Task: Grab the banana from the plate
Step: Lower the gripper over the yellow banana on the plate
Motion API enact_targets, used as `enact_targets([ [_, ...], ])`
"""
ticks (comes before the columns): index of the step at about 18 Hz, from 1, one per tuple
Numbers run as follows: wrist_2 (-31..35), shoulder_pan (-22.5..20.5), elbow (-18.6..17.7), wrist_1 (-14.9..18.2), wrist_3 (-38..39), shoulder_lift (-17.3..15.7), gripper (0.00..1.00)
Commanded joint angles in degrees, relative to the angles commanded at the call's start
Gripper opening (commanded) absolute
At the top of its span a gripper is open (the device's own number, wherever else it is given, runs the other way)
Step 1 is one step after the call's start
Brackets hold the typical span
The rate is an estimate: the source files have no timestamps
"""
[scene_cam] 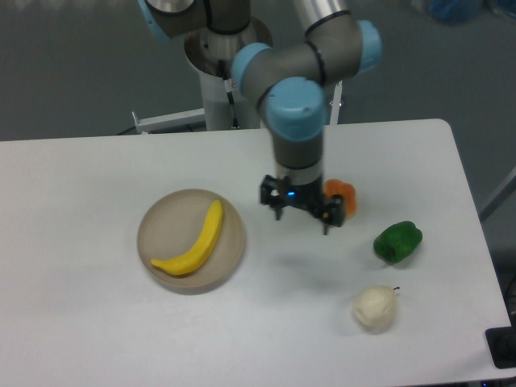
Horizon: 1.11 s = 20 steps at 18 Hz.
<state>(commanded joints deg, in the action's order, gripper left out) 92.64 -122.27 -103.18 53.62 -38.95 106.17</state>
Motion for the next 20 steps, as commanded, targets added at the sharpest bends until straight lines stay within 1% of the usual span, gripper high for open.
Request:
enact_targets([
  [1,0.0,0.8,-0.9,-1.1,0.4,0.1,1.00],
  [4,0.0,3.2,-4.6,-7.2,1.3,0.2,1.00],
  [5,0.1,4.0,-5.6,-8.4,2.2,0.7,1.00],
  [7,0.4,5.7,-6.2,-8.5,2.4,2.3,1.00],
  [9,0.6,6.9,-7.6,-8.7,3.8,2.4,1.00],
  [11,0.7,7.7,-7.8,-8.7,4.1,2.5,1.00],
  [14,0.5,8.4,-7.8,-8.9,4.0,3.6,1.00],
  [16,0.4,9.3,-7.7,-10.4,4.1,4.3,1.00],
  [17,0.4,9.6,-7.9,-10.5,4.0,4.4,1.00],
  [20,0.4,10.1,-7.8,-10.9,4.0,6.1,1.00],
])
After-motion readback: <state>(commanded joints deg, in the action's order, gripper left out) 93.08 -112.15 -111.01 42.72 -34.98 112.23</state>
